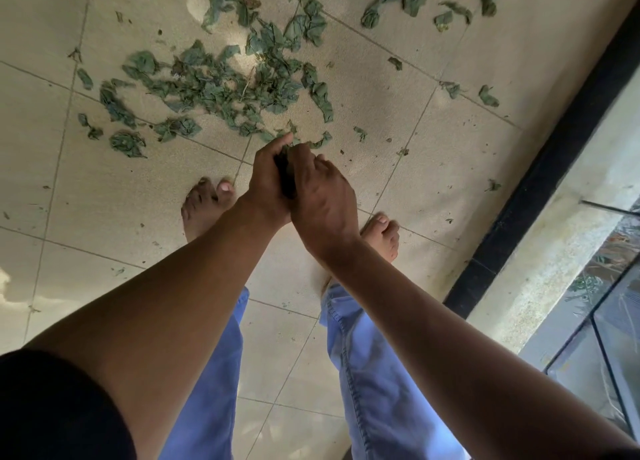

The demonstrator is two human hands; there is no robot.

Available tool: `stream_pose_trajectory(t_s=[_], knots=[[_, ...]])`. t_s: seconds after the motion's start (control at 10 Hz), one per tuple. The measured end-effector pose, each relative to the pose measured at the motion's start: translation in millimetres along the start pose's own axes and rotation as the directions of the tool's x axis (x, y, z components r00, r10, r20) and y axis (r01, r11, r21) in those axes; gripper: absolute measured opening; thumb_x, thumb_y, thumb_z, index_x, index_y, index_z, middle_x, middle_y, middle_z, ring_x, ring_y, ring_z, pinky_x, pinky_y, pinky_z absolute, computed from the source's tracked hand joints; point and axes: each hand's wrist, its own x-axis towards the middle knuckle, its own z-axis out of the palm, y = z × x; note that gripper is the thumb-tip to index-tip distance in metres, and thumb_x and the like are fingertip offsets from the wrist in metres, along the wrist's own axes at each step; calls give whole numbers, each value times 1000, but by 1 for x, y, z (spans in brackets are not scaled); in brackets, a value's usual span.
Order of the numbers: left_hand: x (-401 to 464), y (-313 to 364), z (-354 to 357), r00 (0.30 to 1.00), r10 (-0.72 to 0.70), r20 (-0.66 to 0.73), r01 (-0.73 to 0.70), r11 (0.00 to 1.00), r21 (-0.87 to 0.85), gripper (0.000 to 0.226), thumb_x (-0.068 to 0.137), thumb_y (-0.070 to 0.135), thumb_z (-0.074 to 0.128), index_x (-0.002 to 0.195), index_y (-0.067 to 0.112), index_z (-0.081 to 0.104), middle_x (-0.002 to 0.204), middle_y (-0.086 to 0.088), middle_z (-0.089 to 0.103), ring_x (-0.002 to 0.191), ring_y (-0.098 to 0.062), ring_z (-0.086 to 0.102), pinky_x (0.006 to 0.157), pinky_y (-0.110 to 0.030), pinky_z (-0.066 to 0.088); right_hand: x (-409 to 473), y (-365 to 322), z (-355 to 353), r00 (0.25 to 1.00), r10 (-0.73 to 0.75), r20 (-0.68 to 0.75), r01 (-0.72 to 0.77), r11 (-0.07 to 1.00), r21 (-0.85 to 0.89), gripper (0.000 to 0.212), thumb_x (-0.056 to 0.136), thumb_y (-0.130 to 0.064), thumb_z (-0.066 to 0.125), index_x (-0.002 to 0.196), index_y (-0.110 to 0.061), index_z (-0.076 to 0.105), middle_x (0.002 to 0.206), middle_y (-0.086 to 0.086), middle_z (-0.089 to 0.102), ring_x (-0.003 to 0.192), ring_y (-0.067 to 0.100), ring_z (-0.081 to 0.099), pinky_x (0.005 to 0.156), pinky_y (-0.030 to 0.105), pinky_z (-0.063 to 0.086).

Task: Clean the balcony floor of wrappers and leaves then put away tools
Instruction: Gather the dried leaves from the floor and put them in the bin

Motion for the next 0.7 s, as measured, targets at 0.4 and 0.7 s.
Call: stream_pose_trajectory(t_s=[0.4, 0.7], knots=[[13, 21, -12, 1000, 12, -23, -15, 989, -149, 33, 96, 31, 57, 70, 12, 64, 67, -3, 59, 68, -19, 61, 71, -26, 47, 33, 4, 12, 980, 14, -198, 39, 965, 260, 31, 75, 5, 50, 89, -6, 76, 93, 8, 68, 88, 25, 60, 75, 31, 47], [18, 43, -24, 999, -26, -27, 16, 948, -317, 30, 97, 31, 60, 73, 13, 60, 76, 1, 52, 61, -10, 55, 46, -13, 44, 59, 50, 27, 740, 469, 481, -670, 574, 471, 54, 85, 18, 49, 120, -15, 72, 111, 4, 73, 104, 19, 71, 92, 42, 61]])
